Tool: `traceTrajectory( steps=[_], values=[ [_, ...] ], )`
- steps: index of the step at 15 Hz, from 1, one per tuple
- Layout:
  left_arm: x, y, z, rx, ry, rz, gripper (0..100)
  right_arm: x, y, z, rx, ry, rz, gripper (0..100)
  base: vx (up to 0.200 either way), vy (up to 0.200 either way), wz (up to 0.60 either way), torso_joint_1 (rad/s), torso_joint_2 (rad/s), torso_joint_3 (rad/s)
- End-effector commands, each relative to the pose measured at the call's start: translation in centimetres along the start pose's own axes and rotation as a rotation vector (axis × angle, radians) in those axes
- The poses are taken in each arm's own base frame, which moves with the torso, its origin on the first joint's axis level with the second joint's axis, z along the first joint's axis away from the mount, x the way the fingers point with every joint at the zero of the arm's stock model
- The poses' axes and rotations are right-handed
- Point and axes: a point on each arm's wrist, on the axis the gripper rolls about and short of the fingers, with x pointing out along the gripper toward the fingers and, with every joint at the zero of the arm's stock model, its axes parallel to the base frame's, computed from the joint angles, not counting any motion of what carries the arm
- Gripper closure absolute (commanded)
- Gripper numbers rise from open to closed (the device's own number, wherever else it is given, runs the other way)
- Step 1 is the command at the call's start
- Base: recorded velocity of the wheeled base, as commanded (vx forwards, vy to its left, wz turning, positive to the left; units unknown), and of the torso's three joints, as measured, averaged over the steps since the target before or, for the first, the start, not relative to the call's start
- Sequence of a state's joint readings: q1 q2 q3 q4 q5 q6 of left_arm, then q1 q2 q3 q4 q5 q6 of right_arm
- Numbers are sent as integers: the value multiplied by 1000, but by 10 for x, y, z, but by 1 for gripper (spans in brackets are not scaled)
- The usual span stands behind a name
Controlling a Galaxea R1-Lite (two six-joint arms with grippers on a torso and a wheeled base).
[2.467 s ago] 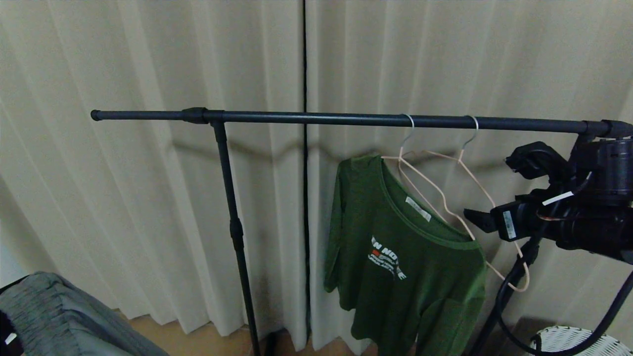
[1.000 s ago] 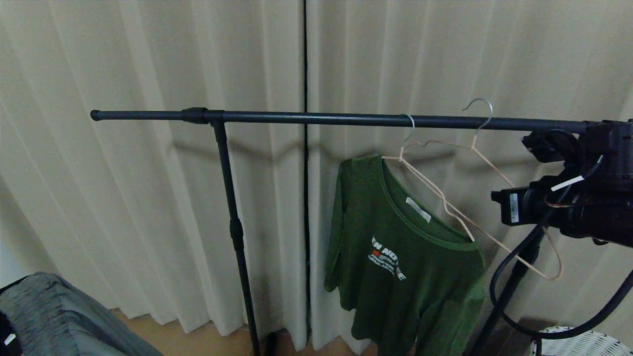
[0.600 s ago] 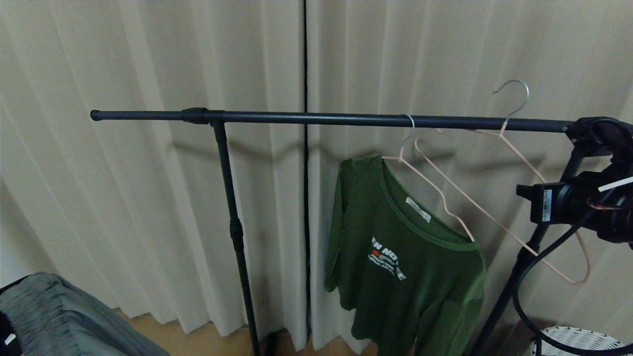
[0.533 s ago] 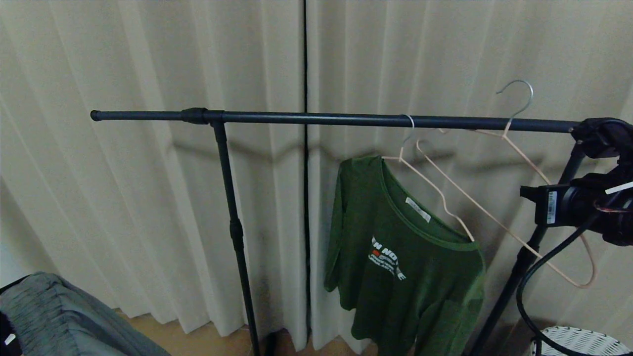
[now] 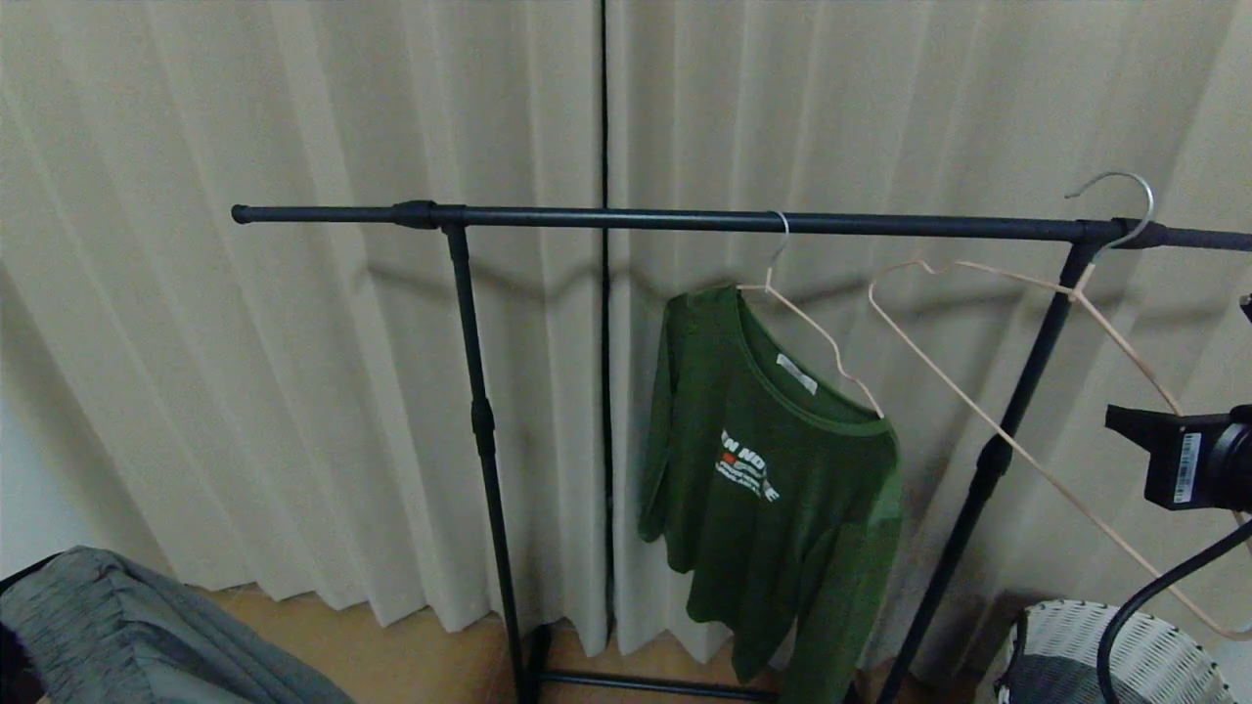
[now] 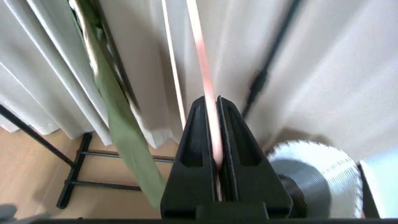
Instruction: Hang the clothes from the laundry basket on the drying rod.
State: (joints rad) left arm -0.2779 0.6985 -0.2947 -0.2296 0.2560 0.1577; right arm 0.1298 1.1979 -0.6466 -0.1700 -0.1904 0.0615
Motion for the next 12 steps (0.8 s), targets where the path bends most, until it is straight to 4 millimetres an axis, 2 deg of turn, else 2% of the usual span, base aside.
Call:
traceTrajectory(
  steps=[1,8,10,12],
  values=[
    [0,0,0,0,1,0,100,-6,-5,-7,5,1,-18,100,-200,0,0,-2,-2,2],
    [0,0,-1,5,7,-1,100,-8,-5,-9,10,-9,-10,100,-200,0,0,4,3,3],
    [1,-1,-3,21,12,-5,100,-12,-2,-5,15,-35,31,100,0,0,0,0,0,0],
    [5,-4,0,44,20,-41,100,-18,11,-1,3,-100,159,100,0,0,0,0,0,0]
  ],
)
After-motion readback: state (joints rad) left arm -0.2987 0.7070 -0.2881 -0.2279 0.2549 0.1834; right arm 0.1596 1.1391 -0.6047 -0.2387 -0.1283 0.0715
